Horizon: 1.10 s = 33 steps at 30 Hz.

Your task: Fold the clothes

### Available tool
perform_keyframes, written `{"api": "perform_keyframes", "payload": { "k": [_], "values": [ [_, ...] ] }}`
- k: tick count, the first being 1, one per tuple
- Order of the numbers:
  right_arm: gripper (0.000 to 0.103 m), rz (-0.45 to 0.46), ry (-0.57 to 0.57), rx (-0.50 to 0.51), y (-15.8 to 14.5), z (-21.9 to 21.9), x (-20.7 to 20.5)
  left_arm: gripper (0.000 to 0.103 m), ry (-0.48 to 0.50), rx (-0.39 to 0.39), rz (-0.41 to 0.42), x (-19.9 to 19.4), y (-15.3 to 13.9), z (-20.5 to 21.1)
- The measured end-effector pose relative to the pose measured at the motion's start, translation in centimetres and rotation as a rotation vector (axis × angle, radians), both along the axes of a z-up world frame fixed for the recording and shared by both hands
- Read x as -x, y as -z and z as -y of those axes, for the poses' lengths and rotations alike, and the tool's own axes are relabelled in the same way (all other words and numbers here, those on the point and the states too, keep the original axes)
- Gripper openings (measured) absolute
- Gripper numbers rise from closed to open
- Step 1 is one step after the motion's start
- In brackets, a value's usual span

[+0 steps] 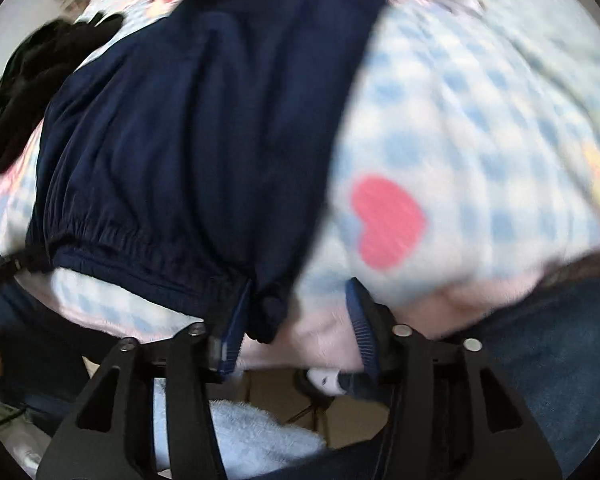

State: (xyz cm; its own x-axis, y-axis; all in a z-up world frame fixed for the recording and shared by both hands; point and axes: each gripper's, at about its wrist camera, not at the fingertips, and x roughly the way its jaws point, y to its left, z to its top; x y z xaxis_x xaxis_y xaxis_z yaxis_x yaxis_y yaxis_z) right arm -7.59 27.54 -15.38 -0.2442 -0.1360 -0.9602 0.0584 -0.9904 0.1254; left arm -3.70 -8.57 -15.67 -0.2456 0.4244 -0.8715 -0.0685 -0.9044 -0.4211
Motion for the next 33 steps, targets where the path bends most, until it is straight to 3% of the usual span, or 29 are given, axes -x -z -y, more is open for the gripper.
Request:
{"api": "perform_keyframes", "payload": {
  "k": [3,8,10,12,14,18,22,24,28,29,30,31,33],
  "values": [
    [0.049,-0.024,0.012,0.034,-1.0,-0.7,-0.4,0.039,-0.027,-0.073,-0.006,0.1,-0.6,1.3],
    [0.049,-0.031,0.021,0.308,-1.8,-0.7,-0.1,0.044,-0.082,-0.214,0.038,1.8,1.4,2.4],
    [0.052,0.027,0.060,0.399,0.0,-0.7,0.8,0.033,-0.096,-0.201,0.059,2.0,2.2,1.9],
    [0.040,0.064,0.096,0.430,1.4,-0.5,1.0,0.019,-0.100,-0.192,0.046,1.6,1.7,2.0],
    [0.032,0.053,0.097,0.407,1.1,-0.6,0.6,0.015,-0.111,-0.184,0.011,0.9,0.7,2.7],
    [0.032,0.017,0.123,0.365,-0.1,-1.8,-0.1,0.009,-0.155,-0.121,-0.006,0.5,-0.2,3.9],
    [0.037,0.017,0.143,0.397,-0.2,-2.3,-0.2,0.012,-0.131,-0.171,-0.025,0.3,-0.8,3.8],
    [0.045,0.023,0.126,0.426,0.2,-1.9,-0.2,0.034,-0.126,-0.205,0.006,1.2,0.5,3.9],
    [0.056,0.068,0.078,0.488,1.8,-0.9,-0.8,0.039,-0.116,-0.228,0.050,2.4,2.1,1.5],
    [0.050,0.077,0.071,0.482,2.1,-0.7,-0.8,0.039,-0.113,-0.225,0.052,2.4,2.2,1.0],
    [0.036,0.082,0.066,0.461,2.4,-0.1,-0.7,0.039,-0.102,-0.219,0.048,2.5,2.1,0.7],
    [0.034,0.071,0.062,0.451,2.1,0.1,-0.7,0.040,-0.095,-0.224,0.043,2.4,2.0,1.0],
    [0.014,0.022,0.057,0.448,0.6,0.3,-0.9,0.048,-0.104,-0.269,0.044,2.4,2.0,1.7]
  ]
}}
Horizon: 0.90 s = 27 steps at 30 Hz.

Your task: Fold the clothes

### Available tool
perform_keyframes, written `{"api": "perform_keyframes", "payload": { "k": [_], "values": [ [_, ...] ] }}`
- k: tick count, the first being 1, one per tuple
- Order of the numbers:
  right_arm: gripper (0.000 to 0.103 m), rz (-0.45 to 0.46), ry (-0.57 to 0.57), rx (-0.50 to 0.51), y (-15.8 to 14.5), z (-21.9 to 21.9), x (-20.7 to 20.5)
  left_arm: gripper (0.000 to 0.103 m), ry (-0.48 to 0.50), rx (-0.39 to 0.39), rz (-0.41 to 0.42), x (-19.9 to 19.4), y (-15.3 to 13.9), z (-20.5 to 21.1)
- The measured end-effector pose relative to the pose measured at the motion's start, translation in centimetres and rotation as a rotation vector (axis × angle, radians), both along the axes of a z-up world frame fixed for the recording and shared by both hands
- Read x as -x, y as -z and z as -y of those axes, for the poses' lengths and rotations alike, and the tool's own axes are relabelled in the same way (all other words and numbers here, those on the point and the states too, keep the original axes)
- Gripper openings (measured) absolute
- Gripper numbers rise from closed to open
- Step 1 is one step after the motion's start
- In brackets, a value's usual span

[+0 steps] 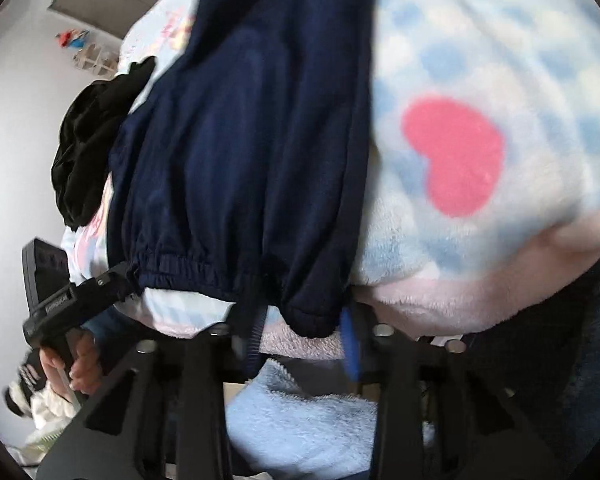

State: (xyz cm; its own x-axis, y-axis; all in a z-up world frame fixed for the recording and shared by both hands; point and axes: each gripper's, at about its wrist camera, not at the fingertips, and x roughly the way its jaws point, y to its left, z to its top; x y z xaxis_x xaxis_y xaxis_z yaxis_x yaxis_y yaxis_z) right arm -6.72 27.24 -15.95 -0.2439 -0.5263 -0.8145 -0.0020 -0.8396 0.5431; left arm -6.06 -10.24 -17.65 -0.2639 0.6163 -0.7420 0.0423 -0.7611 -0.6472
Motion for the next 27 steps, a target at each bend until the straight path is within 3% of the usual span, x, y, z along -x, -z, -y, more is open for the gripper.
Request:
{"api": "perform_keyframes", "payload": {
  "k": [3,5,7,8,10,12,16,19,21,23,25,27],
  "values": [
    [0.009,-0.073,0.009,-0.007,-2.3,0.2,-0.2,0.048,-0.034,-0.079,0.021,0.0,0.5,0.8],
    [0.009,-0.098,0.012,0.003,-3.1,0.0,-0.3,0.048,-0.028,-0.075,0.025,0.1,0.8,0.6],
    [0.014,-0.078,0.001,0.002,-2.5,-0.7,-0.3,0.029,0.005,-0.031,0.023,0.2,0.7,-0.5],
    [0.025,-0.048,-0.005,-0.005,-1.7,-1.6,0.0,0.010,0.020,-0.008,0.026,0.2,0.7,-1.0],
    [0.022,0.009,-0.025,-0.020,0.0,-1.5,0.6,0.009,0.024,-0.002,0.019,0.1,-0.1,-1.2],
    [0.009,-0.008,-0.025,-0.023,-0.6,-1.0,0.7,0.008,0.032,-0.017,-0.050,-0.4,-2.8,-1.1],
    [0.007,-0.211,-0.055,0.065,-8.4,-1.7,-0.8,0.008,0.055,-0.027,-0.196,-1.4,-8.6,-0.6],
    [0.007,-0.370,-0.136,-0.035,-13.1,-1.0,-1.7,0.009,0.047,-0.014,-0.193,0.0,-8.5,-0.3],
    [0.007,-0.342,-0.143,-0.074,-12.5,-0.9,-0.6,0.009,0.033,-0.018,-0.105,2.3,-6.1,-0.5],
    [0.007,-0.254,-0.110,-0.097,-9.8,-1.5,2.4,0.008,0.040,-0.008,-0.035,5.5,-4.1,-1.5],
    [0.007,-0.223,-0.079,-0.106,-9.0,-1.7,5.7,0.008,0.066,0.041,-0.066,9.4,-5.6,-2.8],
    [0.007,-0.228,-0.050,-0.095,-9.7,-2.2,9.1,0.008,0.078,0.052,-0.151,13.4,-10.3,-3.7]
  ]
}}
